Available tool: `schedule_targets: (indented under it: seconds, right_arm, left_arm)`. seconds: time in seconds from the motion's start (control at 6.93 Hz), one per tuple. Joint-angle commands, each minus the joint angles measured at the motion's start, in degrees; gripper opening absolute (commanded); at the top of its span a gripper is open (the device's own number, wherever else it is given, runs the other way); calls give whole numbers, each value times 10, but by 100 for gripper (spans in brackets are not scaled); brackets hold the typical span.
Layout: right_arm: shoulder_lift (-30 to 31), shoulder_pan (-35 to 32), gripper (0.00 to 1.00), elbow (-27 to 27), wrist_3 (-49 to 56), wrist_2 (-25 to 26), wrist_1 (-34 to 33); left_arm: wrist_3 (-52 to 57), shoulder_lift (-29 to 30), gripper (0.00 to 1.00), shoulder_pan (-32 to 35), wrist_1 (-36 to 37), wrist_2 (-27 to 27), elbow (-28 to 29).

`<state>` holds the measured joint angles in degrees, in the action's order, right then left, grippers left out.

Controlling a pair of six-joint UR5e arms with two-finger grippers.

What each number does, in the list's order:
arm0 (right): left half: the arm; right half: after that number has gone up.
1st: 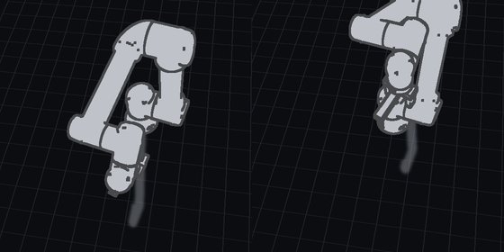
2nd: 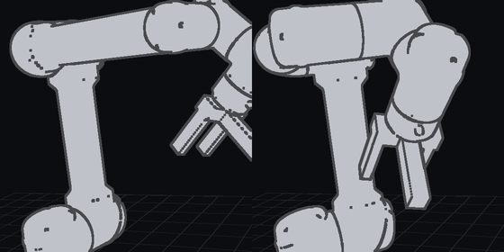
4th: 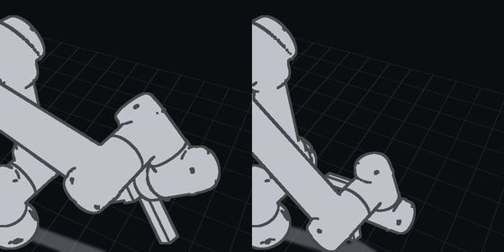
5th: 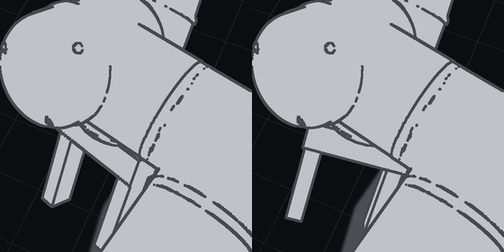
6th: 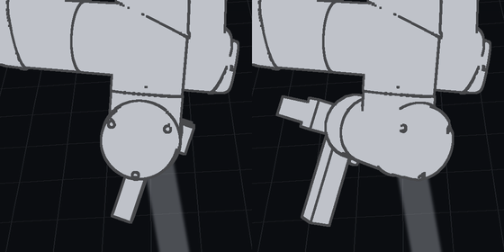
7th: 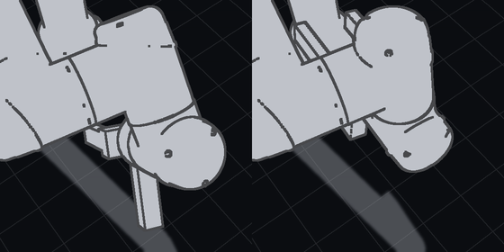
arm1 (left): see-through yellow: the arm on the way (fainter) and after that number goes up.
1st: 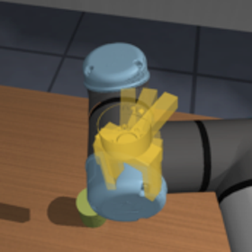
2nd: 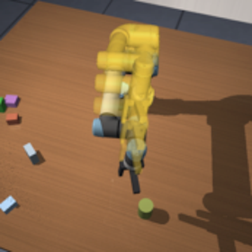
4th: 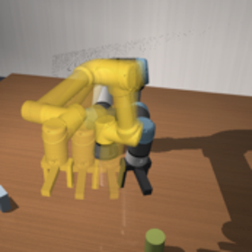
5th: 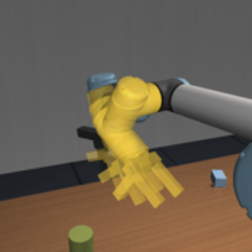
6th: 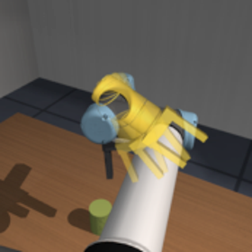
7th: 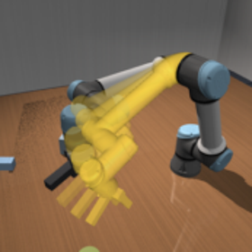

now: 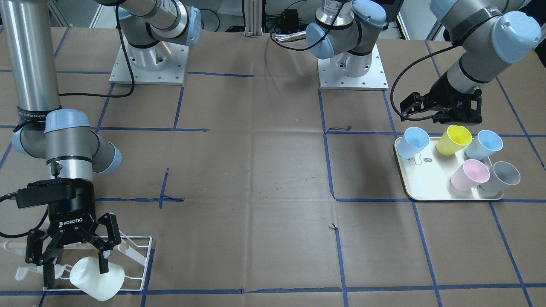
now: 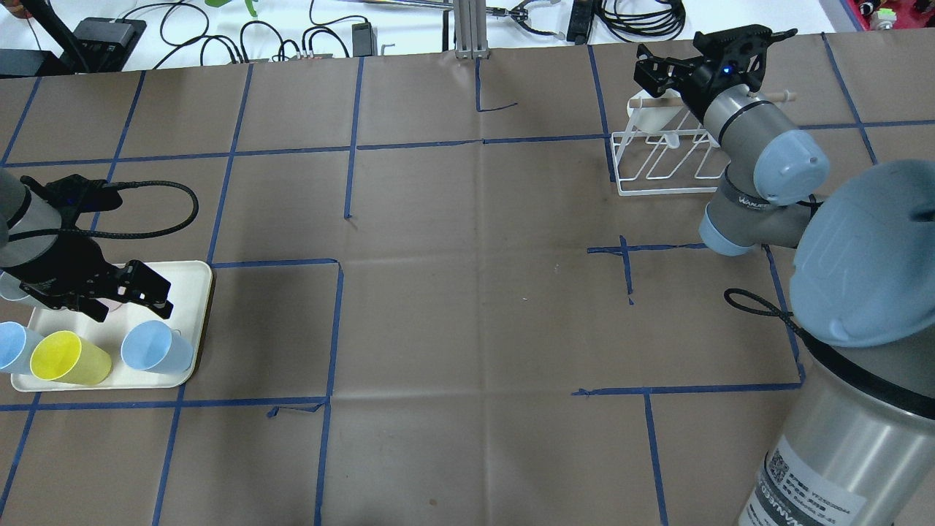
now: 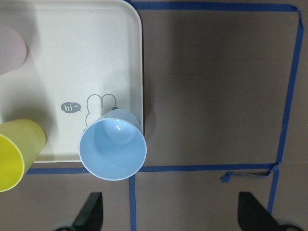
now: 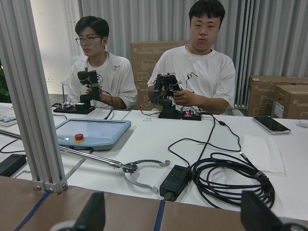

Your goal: Transfer IKEA cup to right arm and place on rack

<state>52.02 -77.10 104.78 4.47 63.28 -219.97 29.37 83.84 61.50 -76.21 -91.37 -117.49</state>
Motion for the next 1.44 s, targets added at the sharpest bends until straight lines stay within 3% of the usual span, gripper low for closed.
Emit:
schedule_targets:
  seconds: [0.0, 0.29, 0.72, 1.15, 1.3]
  right_arm:
    - [25, 0, 99, -4, -12, -71, 1]
    - [65, -1, 100, -3, -12, -77, 2]
    - [136, -14, 100, 13, -18, -79, 126]
    - [165, -60, 100, 46, -248, -72, 139]
    - [170, -83, 100, 48, -296, -70, 137]
  left_arm:
    - [18, 8, 98, -3, 88, -2, -63]
    - [18, 32, 97, -3, 112, -14, -73]
    - [17, 62, 97, -4, 133, -28, -80]
    - [14, 68, 97, -4, 155, -40, -95]
    - [12, 67, 85, -4, 155, -39, -95]
